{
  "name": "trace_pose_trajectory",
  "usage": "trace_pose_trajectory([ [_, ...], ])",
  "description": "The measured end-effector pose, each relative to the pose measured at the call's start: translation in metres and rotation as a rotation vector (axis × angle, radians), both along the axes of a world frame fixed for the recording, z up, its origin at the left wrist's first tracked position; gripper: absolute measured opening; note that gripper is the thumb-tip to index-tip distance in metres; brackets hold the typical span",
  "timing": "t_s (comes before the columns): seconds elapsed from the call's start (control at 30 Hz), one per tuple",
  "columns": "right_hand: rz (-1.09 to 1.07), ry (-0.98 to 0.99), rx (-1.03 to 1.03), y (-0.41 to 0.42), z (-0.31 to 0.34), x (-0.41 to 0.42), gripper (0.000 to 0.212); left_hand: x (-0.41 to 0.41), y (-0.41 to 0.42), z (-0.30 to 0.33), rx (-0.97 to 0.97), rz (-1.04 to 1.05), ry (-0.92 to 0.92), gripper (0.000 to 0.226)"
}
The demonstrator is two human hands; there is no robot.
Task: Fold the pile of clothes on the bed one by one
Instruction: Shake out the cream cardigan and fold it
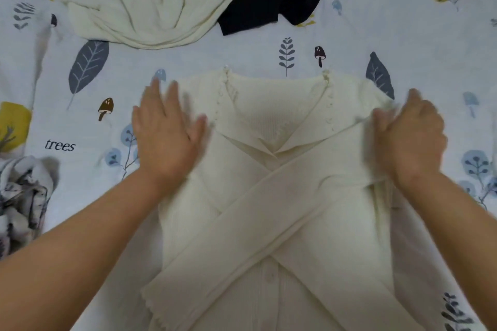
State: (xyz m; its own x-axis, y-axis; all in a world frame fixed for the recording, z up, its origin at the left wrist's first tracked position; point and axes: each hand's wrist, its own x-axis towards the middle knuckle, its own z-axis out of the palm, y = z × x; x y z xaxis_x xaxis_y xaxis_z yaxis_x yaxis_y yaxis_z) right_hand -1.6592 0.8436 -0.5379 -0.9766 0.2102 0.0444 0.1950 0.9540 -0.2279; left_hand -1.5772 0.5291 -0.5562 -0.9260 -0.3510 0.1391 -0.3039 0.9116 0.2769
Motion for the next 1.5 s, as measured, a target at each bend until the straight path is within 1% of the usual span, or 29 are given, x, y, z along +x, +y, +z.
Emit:
trace_pose_trajectory([
  [0.07, 0.184, -0.143, 0.126, -0.012, -0.01, 0.028, 0.076, 0.024, 0.006, -0.007, -0.104, -0.245, -0.225, 0.079],
  [0.1, 0.263, -0.229, 0.176, -0.013, -0.017, 0.04, 0.078, 0.032, 0.004, -0.011, -0.132, -0.311, -0.328, 0.085],
  [0.13, 0.318, -0.3, 0.207, -0.01, -0.023, 0.048, 0.078, 0.036, 0.001, -0.014, -0.133, -0.326, -0.404, 0.089],
  [0.2, 0.354, -0.37, 0.189, 0.0, -0.028, 0.05, 0.076, 0.034, -0.004, -0.014, -0.135, -0.281, -0.47, 0.081],
  [0.27, 0.363, -0.365, 0.134, 0.005, -0.022, 0.048, 0.073, 0.033, 0.002, -0.005, -0.178, -0.235, -0.464, 0.07],
  [0.3, 0.367, -0.321, 0.107, 0.004, -0.016, 0.05, 0.07, 0.036, 0.008, 0.004, -0.164, -0.229, -0.399, 0.063],
  [0.37, 0.38, -0.151, 0.048, 0.001, -0.002, 0.06, 0.062, 0.054, 0.02, 0.018, -0.129, -0.287, -0.188, 0.048],
  [0.4, 0.413, -0.058, 0.037, 0.0, 0.003, 0.07, 0.059, 0.071, 0.026, 0.024, -0.103, -0.319, -0.12, 0.042],
  [0.47, 0.5, 0.06, 0.024, -0.006, 0.012, 0.096, 0.055, 0.107, 0.039, 0.034, -0.022, -0.355, -0.196, 0.04],
  [0.5, 0.547, 0.058, 0.03, -0.009, 0.014, 0.11, 0.052, 0.123, 0.043, 0.037, -0.004, -0.368, -0.258, 0.039],
  [0.57, 0.638, -0.017, 0.069, -0.015, 0.014, 0.13, 0.044, 0.145, 0.046, 0.037, 0.044, -0.356, -0.355, 0.03],
  [0.63, 0.667, -0.1, 0.076, -0.018, 0.014, 0.136, 0.031, 0.154, 0.045, 0.039, 0.169, -0.285, -0.448, 0.021],
  [0.7, 0.636, -0.093, 0.056, -0.021, 0.018, 0.13, 0.024, 0.157, 0.041, 0.039, 0.318, -0.196, -0.495, 0.008],
  [0.73, 0.619, -0.076, 0.029, -0.022, 0.02, 0.127, 0.022, 0.158, 0.039, 0.039, 0.431, -0.161, -0.493, 0.011],
  [0.8, 0.612, -0.081, -0.013, -0.021, 0.024, 0.128, 0.018, 0.16, 0.037, 0.04, 0.621, -0.081, -0.486, 0.027],
  [0.83, 0.626, -0.105, -0.012, -0.02, 0.024, 0.132, 0.016, 0.164, 0.037, 0.041, 0.629, -0.082, -0.523, 0.023],
  [0.87, 0.639, -0.141, 0.01, -0.018, 0.023, 0.138, 0.017, 0.169, 0.036, 0.041, 0.582, -0.111, -0.566, 0.009],
  [0.9, 0.656, -0.192, 0.047, -0.016, 0.021, 0.145, 0.024, 0.177, 0.035, 0.039, 0.49, -0.153, -0.602, 0.013],
  [0.93, 0.677, -0.25, 0.073, -0.012, 0.02, 0.155, 0.032, 0.185, 0.036, 0.037, 0.345, -0.217, -0.624, 0.031],
  [0.97, 0.687, -0.283, 0.079, -0.008, 0.021, 0.164, 0.04, 0.193, 0.036, 0.039, 0.215, -0.304, -0.604, 0.043],
  [1.0, 0.687, -0.291, 0.071, -0.002, 0.022, 0.173, 0.047, 0.198, 0.035, 0.04, 0.147, -0.394, -0.557, 0.048],
  [1.03, 0.685, -0.288, 0.055, 0.005, 0.024, 0.181, 0.052, 0.203, 0.032, 0.041, 0.1, -0.468, -0.526, 0.051],
  [1.1, 0.712, -0.284, 0.049, 0.024, 0.031, 0.198, 0.065, 0.212, 0.022, 0.04, -0.029, -0.529, -0.429, 0.061],
  [1.17, 0.758, -0.292, 0.114, 0.047, 0.036, 0.212, 0.084, 0.219, 0.007, 0.041, -0.127, -0.622, -0.359, 0.071],
  [1.23, 0.816, -0.293, 0.22, 0.066, 0.039, 0.226, 0.104, 0.226, -0.006, 0.039, -0.162, -0.731, -0.39, 0.086],
  [1.27, 0.842, -0.303, 0.259, 0.074, 0.037, 0.232, 0.108, 0.228, -0.01, 0.038, -0.193, -0.769, -0.418, 0.097],
  [1.33, 0.901, -0.313, 0.292, 0.089, 0.032, 0.241, 0.111, 0.226, -0.015, 0.037, -0.206, -0.823, -0.445, 0.109],
  [1.43, 0.935, -0.312, 0.265, 0.098, 0.025, 0.247, 0.104, 0.218, -0.013, 0.038, -0.142, -0.872, -0.481, 0.105],
  [1.5, 0.925, -0.289, 0.206, 0.097, 0.023, 0.247, 0.09, 0.215, -0.011, 0.038, -0.118, -0.901, -0.477, 0.098],
])
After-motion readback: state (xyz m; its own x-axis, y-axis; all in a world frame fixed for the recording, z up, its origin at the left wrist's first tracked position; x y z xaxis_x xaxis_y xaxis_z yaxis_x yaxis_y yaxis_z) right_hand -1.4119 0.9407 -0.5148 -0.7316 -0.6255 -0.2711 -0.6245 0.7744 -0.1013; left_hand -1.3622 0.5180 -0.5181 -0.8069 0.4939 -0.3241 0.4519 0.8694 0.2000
